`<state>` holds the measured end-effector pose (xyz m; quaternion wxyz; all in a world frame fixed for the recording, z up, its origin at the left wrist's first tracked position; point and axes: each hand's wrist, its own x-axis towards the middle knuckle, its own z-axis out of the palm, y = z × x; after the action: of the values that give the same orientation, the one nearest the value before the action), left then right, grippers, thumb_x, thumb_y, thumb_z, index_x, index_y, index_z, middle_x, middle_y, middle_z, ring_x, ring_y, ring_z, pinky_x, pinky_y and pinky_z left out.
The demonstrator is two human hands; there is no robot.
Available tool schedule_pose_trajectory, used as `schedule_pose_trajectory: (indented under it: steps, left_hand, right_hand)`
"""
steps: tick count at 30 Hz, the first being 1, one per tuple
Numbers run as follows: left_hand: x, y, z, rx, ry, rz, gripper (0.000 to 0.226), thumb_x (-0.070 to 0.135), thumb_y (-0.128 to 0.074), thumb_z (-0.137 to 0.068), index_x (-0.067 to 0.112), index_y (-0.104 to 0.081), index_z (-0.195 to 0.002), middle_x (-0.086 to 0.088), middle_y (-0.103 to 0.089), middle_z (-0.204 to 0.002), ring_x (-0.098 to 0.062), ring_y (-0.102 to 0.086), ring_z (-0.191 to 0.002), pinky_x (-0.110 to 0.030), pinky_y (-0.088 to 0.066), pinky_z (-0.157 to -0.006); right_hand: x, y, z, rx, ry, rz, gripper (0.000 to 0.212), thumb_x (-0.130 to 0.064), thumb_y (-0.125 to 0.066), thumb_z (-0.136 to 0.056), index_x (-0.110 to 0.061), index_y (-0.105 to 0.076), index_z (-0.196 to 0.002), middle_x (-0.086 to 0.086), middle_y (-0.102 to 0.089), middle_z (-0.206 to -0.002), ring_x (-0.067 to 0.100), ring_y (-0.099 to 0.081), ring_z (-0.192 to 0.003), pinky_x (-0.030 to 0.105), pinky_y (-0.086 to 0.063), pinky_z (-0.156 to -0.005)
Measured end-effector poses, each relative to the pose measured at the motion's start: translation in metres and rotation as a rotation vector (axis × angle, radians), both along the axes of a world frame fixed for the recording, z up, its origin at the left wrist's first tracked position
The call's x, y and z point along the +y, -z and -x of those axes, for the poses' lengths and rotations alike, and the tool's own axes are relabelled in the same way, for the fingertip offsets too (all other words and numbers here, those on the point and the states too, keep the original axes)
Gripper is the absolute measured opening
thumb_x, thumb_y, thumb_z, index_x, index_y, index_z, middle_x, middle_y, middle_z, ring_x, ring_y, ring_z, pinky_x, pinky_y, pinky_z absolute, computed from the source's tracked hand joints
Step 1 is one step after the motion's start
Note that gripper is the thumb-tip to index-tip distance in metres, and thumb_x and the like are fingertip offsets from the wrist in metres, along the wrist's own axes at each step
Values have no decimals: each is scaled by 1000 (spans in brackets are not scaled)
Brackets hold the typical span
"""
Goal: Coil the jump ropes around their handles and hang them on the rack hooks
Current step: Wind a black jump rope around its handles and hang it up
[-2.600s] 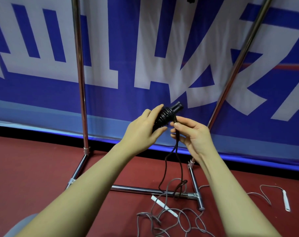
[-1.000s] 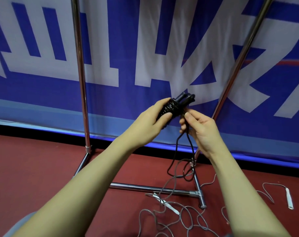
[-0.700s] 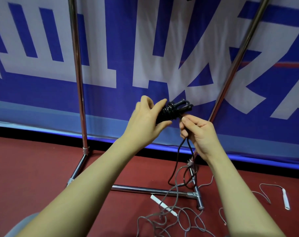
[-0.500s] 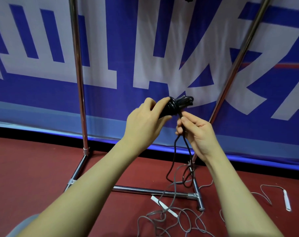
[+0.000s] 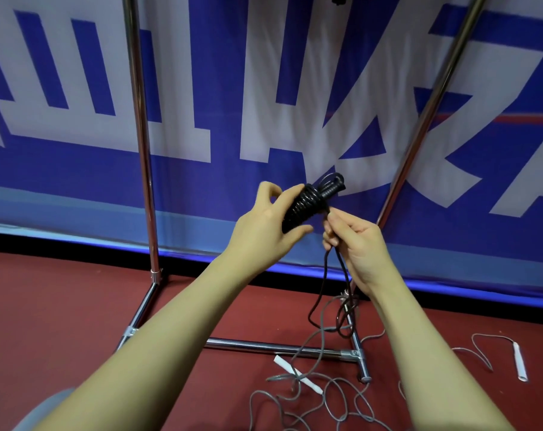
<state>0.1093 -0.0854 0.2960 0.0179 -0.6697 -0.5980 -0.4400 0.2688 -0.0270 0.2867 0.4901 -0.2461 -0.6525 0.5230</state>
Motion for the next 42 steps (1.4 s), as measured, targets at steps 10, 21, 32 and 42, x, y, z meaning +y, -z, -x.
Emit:
schedule_pose_trajectory:
  steps: [10, 21, 32, 42]
  left_hand:
    - [1, 8, 0, -34, 11, -116, 48, 24, -59, -94, 14, -45, -139, 0, -47, -103, -22, -40, -94, -39, -37, -87]
    - [9, 19, 2, 341, -110, -324, 55, 41, -48, -90, 6, -54, -133, -15, -59, -96, -29, -54, -67, -28, -38, -44]
    - [3, 13, -5, -491, 162, 49, 53, 30, -64, -92, 24, -47, -142, 9, -50, -90, -15, -56, -82, -31, -43, -72]
    - [9, 15, 2, 220, -184, -226, 56, 42, -37, -94, 21, -42, -145, -9, -57, -88, -30, -49, -75, -29, -35, -50]
  right_hand:
    - [-2, 3, 7, -27, 20, 66, 27, -1, -44, -98, -18, -65, -103, -2, -56, -74, 7, -51, -63, 28, -50, -75]
    - [-8, 1, 7, 222, 47, 203, 14, -10, -62, -84, -10, -74, -76, 4, -59, -62, 11, -45, -52, 21, -43, -56]
    - [-12, -4, 6, 181, -37, 168, 24, -2, -50, -93, -6, -63, -113, 0, -57, -69, 8, -44, -56, 22, -45, -61]
    - [-13, -8, 6, 111, -108, 240, 31, 1, -46, -95, -17, -62, -114, -3, -64, -78, 9, -52, -65, 30, -52, -71]
